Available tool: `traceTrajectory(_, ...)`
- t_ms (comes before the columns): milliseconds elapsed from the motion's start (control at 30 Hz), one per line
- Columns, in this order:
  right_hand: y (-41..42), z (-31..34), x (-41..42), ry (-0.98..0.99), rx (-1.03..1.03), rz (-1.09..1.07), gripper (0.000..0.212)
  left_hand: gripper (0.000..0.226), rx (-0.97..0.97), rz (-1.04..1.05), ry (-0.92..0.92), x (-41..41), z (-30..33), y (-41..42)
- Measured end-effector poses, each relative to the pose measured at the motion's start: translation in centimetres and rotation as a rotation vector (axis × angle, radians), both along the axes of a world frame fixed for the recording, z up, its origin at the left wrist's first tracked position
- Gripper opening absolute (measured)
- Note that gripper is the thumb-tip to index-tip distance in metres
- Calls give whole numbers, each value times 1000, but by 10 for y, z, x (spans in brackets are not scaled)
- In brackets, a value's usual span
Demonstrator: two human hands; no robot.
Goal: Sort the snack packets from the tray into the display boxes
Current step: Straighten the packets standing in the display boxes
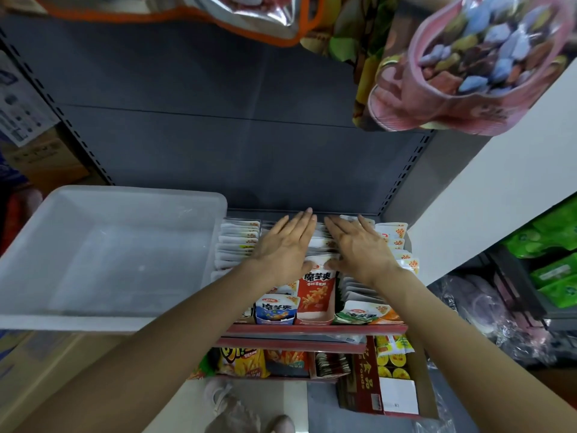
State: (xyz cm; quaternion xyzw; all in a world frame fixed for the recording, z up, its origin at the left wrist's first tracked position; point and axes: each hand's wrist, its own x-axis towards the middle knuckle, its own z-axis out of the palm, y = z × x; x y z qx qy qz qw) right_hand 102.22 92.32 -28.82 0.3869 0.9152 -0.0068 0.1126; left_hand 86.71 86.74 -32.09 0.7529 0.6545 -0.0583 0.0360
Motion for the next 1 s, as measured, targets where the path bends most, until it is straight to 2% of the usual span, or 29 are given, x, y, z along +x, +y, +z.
traceTrajectory(167,3,2,2,42,-7,-16,84,104,2,69,-65,17,10,11)
traceTrajectory(233,3,0,4,117,31,-58,75,105,17,63,-121,19,11,13)
traceTrajectory(333,-7,-6,6,277,173,-41,45,97,-22,97,-290,11,16,16)
traceTrajectory(500,-13,-17,8,275,175,-25,30,67,102,95,-465,-6,20,9)
traceTrajectory(633,-13,-18,2,204,204,-25,29,49,74,58,-420,-9,17,2)
traceTrajectory(833,-14,-20,-6,149,285,-17,29,57,101,27,-234,5,14,4)
traceTrajectory(933,-19,-23,0,191,351,37,25,57,122,60,-250,6,15,6)
traceTrajectory(1000,-24,-27,3,223,376,52,22,65,120,66,-257,5,15,8)
